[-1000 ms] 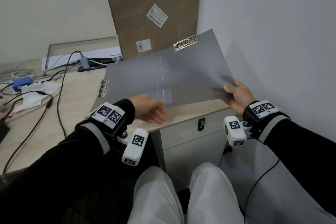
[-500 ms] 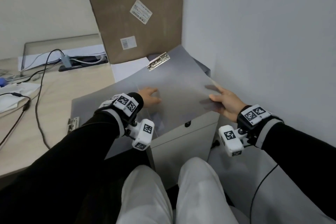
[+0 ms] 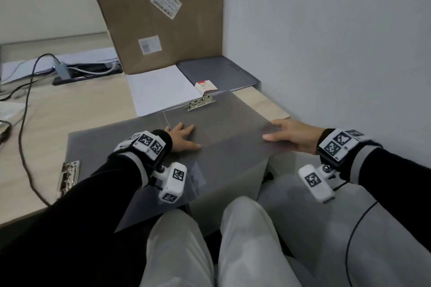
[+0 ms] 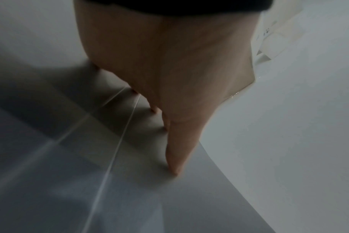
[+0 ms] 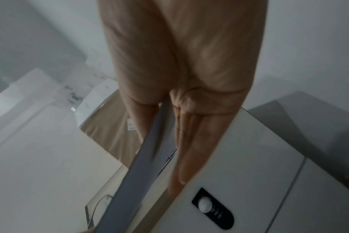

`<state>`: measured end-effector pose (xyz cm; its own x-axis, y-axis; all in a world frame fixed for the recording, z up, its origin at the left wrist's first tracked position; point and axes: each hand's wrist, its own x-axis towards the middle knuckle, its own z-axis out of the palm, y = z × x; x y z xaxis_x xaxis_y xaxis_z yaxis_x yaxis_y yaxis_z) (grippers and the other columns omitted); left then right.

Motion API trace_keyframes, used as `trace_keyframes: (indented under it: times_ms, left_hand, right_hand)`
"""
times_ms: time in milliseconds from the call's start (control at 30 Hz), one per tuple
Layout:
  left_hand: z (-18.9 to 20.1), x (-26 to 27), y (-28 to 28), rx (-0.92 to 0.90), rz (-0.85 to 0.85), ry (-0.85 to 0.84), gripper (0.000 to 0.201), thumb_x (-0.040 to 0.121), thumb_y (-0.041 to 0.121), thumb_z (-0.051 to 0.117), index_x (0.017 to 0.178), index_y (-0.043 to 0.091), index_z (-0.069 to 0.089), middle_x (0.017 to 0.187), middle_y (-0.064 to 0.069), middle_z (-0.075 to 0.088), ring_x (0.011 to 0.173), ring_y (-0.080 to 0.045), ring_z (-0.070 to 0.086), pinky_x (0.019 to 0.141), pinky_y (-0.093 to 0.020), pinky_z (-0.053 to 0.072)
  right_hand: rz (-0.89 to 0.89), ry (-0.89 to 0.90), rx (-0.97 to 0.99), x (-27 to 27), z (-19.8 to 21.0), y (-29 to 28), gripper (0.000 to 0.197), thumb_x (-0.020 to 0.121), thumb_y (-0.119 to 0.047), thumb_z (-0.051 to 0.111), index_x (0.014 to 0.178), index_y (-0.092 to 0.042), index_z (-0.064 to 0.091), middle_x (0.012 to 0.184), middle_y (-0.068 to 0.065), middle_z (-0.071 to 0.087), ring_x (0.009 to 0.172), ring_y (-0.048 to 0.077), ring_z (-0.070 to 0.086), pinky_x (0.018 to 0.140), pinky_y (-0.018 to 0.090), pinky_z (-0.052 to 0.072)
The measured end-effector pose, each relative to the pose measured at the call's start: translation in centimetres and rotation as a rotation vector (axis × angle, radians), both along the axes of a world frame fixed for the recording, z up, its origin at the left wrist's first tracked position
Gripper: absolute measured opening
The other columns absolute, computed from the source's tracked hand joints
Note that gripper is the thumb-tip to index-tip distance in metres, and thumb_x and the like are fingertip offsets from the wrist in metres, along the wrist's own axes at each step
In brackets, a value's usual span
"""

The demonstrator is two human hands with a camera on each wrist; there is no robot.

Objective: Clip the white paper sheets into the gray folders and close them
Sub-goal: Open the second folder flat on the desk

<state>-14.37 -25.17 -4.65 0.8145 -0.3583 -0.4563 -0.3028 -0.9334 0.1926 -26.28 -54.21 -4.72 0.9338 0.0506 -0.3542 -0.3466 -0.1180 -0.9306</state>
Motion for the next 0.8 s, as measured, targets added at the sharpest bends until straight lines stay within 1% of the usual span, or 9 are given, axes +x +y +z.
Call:
trace_keyframes:
  times_ms: [67,133,233,300,367,433,567,633,800]
  left_hand:
    - [-0.1,-0.2,0.4,0.001,-0.014,0.006,0.082,0.086,0.059,0.049,0.151,0.037,0.003,0.162,0.0,-0.007,0.147,-0.038,-0.01,0.12,-0.044,0.0]
    - [-0.2,-0.5,0.8,0.0,-0.03,0.01,0.082,0.086,0.059,0.049,0.151,0.037,0.004,0.162,0.001,-0.007,0.147,-0.037,-0.01,0.12,-0.044,0.001]
    - [0.0,-0.5,1.3,0.0,-0.06,0.004,0.081,0.086,0.056,0.05,0.151,0.037,0.006,0.162,0.0,-0.005,0.148,-0.035,-0.007,0.12,-0.042,0.002]
    - [0.1,-0.3,1.5,0.01,-0.079,-0.011,0.08,0.085,0.057,0.052,0.15,0.038,0.009,0.162,0.0,-0.001,0.149,-0.034,-0.002,0.121,-0.041,0.004]
    - [0.4,-0.1,1.6,0.037,-0.102,-0.016,0.077,0.086,0.057,0.051,0.15,0.038,0.013,0.161,-0.001,0.005,0.149,-0.031,0.007,0.122,-0.039,0.008]
    - [0.9,0.2,1.5,0.045,-0.097,-0.008,0.073,0.087,0.055,0.05,0.15,0.035,0.019,0.159,-0.004,0.014,0.146,-0.029,0.018,0.12,-0.037,0.015]
    - [1.4,1.8,0.8,-0.074,-0.039,-0.083,0.059,0.089,0.046,0.053,0.141,0.02,0.044,0.144,-0.009,0.045,0.132,-0.027,0.045,0.111,-0.032,0.034]
    - [1.2,3.0,0.5,-0.119,0.007,-0.138,0.063,0.087,0.045,0.056,0.142,0.018,0.041,0.148,-0.01,0.04,0.135,-0.027,0.041,0.113,-0.035,0.034]
    - [-0.1,5.1,0.5,0.01,0.005,-0.154,0.086,0.081,0.055,0.058,0.151,0.027,0.016,0.16,-0.004,0.011,0.148,-0.032,0.01,0.121,-0.041,0.015]
  right_hand:
    - [0.101,0.073,-0.175,0.0,0.8,-0.1,0.056,0.074,-0.022,0.078,0.121,0.0,0.058,0.12,0.015,0.067,0.105,0.025,0.064,0.087,0.031,0.054]
    - [0.182,0.132,-0.444,0.4,1.6,0.0,0.037,0.087,-0.025,0.065,0.115,-0.001,0.062,0.112,0.014,0.068,0.098,0.021,0.062,0.081,0.028,0.05]
    - [0.211,0.153,-0.707,1.6,2.8,0.3,0.029,0.091,-0.029,0.059,0.104,-0.003,0.062,0.098,0.011,0.064,0.085,0.018,0.062,0.066,0.022,0.05]
    - [0.23,0.11,-0.853,2.5,3.8,1.0,0.03,0.092,-0.027,0.058,0.108,-0.002,0.062,0.097,0.01,0.066,0.085,0.02,0.065,0.065,0.025,0.052]
    - [0.228,-0.006,-1.004,3.7,4.8,2.2,0.031,0.091,-0.025,0.057,0.113,-0.004,0.063,0.1,0.009,0.066,0.086,0.021,0.064,0.071,0.029,0.052]
    - [0.198,-0.143,-1.11,5.1,5.3,3.6,0.031,0.09,-0.025,0.057,0.115,-0.007,0.064,0.109,0.008,0.065,0.098,0.022,0.062,0.082,0.027,0.046]
    - [0.209,-0.277,-1.129,8.9,4.4,6.5,0.032,0.09,-0.025,0.057,0.118,-0.011,0.061,0.124,0.007,0.063,0.114,0.021,0.057,0.096,0.027,0.04]
    - [0.221,-0.285,-1.108,10.7,3.5,8.0,0.036,0.09,-0.025,0.057,0.124,-0.012,0.057,0.131,0.006,0.058,0.121,0.021,0.053,0.101,0.027,0.037]
    - [0.313,-0.289,-1.134,14.3,1.4,11.6,0.061,0.086,-0.034,0.06,0.141,-0.017,0.04,0.148,0.004,0.041,0.137,0.025,0.037,0.113,0.033,0.027]
